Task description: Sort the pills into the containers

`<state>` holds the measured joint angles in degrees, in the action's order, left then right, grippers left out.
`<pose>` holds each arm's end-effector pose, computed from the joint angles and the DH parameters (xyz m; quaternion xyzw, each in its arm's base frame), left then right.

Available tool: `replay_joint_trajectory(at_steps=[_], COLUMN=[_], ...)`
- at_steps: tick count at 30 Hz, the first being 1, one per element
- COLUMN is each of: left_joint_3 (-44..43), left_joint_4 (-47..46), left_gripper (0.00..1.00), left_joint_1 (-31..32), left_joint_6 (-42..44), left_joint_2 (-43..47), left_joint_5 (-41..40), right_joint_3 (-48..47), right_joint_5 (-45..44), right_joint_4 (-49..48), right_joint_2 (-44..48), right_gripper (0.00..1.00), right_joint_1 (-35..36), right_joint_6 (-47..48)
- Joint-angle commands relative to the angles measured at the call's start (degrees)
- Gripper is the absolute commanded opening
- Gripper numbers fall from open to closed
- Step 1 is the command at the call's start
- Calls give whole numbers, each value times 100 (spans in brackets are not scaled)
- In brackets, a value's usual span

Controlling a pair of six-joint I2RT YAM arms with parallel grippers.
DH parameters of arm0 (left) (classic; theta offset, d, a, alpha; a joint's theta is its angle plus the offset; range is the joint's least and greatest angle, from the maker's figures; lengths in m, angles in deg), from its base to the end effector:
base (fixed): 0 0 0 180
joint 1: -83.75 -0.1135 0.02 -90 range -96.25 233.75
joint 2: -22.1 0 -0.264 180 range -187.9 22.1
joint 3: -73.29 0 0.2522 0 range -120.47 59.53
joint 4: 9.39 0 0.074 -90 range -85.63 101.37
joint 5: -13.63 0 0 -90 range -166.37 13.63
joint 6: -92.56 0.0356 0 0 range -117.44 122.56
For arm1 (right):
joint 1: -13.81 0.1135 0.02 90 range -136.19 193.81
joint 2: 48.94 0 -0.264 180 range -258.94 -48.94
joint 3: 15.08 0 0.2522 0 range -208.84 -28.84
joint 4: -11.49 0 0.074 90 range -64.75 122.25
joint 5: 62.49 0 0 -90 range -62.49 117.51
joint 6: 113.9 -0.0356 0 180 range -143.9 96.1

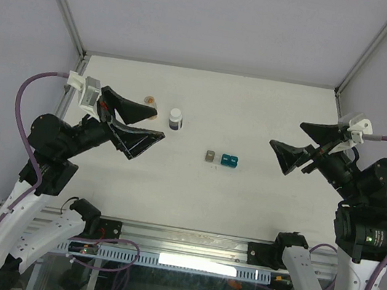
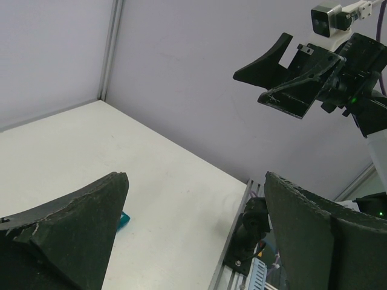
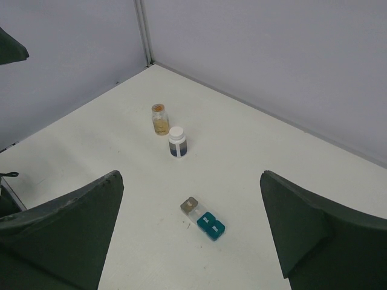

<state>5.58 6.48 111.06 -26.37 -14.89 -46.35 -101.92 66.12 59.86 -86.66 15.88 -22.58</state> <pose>0.1049 -0.0742 0.4280 0.1969 0.5918 -0.5001 0.6007 0.0772 0.0250 0.4670 -0.2548 0.6557 0.2366 0.6702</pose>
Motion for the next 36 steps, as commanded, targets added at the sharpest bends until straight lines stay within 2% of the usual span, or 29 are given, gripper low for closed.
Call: replay_joint_trajectory(at_steps=[1, 36], left_joint_3=[-216, -156], left_joint_4=[-25, 27], left_gripper=[99, 99], left_joint_1=[-18, -18], left_joint_6=[89, 429], left_joint_2=[-24, 5], left_joint_5=[-60, 47], right_joint_3=[-146, -357], right_joint_5=[-95, 67], right_joint_4=[-100, -37], right_joint_2=[31, -262], right_gripper=[99, 99], right_joint_1=[-31, -89], right_joint_6=[-21, 88])
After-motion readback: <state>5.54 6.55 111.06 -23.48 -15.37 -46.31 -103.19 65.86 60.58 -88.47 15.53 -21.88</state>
